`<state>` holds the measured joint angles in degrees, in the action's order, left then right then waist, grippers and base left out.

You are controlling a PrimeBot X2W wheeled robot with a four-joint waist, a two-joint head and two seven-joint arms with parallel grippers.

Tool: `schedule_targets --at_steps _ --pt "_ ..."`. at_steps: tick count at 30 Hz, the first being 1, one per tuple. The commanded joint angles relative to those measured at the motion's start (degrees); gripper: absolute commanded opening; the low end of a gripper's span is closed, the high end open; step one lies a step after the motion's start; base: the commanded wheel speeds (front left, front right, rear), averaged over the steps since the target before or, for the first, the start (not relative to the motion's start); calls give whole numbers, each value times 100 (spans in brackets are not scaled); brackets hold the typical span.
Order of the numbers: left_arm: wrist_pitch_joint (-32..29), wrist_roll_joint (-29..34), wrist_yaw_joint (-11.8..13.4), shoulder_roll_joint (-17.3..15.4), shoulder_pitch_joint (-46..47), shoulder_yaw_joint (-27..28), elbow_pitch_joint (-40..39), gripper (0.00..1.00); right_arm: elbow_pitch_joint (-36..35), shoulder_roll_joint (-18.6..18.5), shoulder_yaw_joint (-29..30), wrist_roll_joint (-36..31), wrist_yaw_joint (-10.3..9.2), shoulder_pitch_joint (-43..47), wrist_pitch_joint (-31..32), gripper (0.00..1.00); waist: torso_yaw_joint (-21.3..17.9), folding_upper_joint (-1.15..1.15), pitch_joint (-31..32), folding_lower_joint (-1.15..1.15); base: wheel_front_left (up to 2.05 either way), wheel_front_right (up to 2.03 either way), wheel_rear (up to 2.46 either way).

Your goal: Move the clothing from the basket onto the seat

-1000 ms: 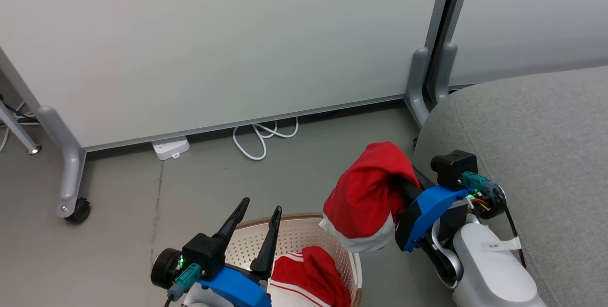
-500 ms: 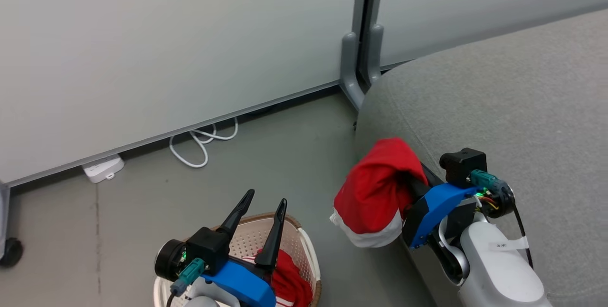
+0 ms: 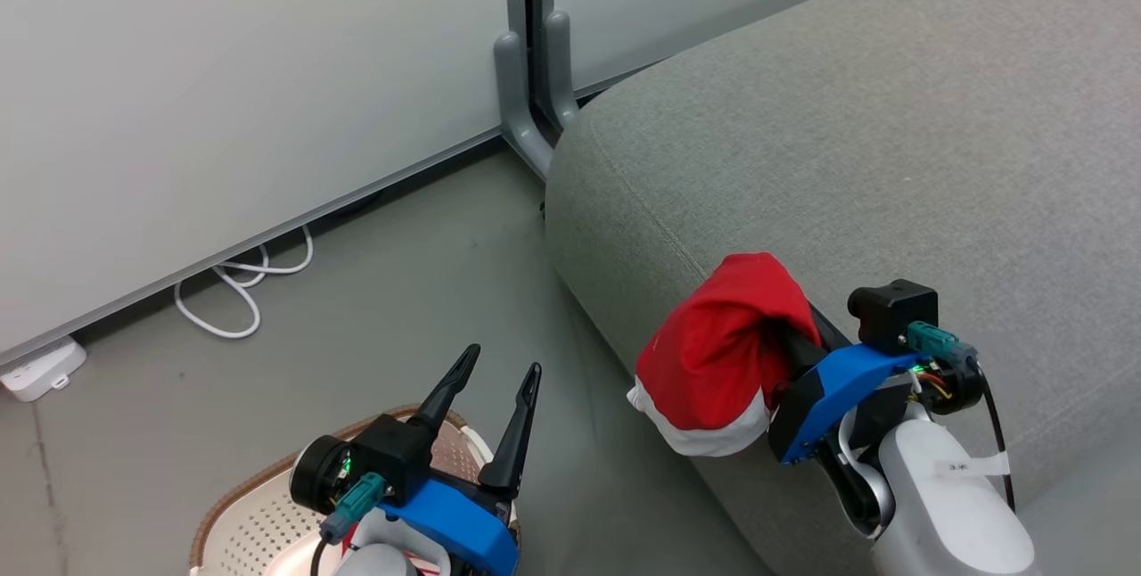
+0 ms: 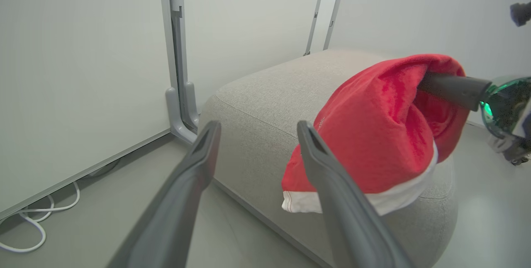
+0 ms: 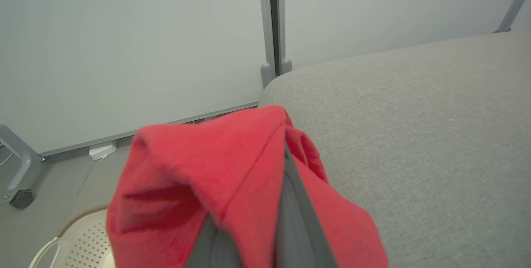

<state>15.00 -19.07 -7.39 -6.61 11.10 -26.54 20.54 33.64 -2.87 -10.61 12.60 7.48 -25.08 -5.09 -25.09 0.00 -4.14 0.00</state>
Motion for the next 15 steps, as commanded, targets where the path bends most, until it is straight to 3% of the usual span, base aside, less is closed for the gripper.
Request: schedule_targets --at_steps 1,15 --pt "27 3 -13 -29 101 6 2 100 -28 -6 1 24 3 68 -23 0 -115 0 -62 0 0 0 0" --pt "27 -33 -13 -128 210 -87 -8 100 -12 -5 12 187 3 -2 -70 0 -246 0 -242 0 0 0 0"
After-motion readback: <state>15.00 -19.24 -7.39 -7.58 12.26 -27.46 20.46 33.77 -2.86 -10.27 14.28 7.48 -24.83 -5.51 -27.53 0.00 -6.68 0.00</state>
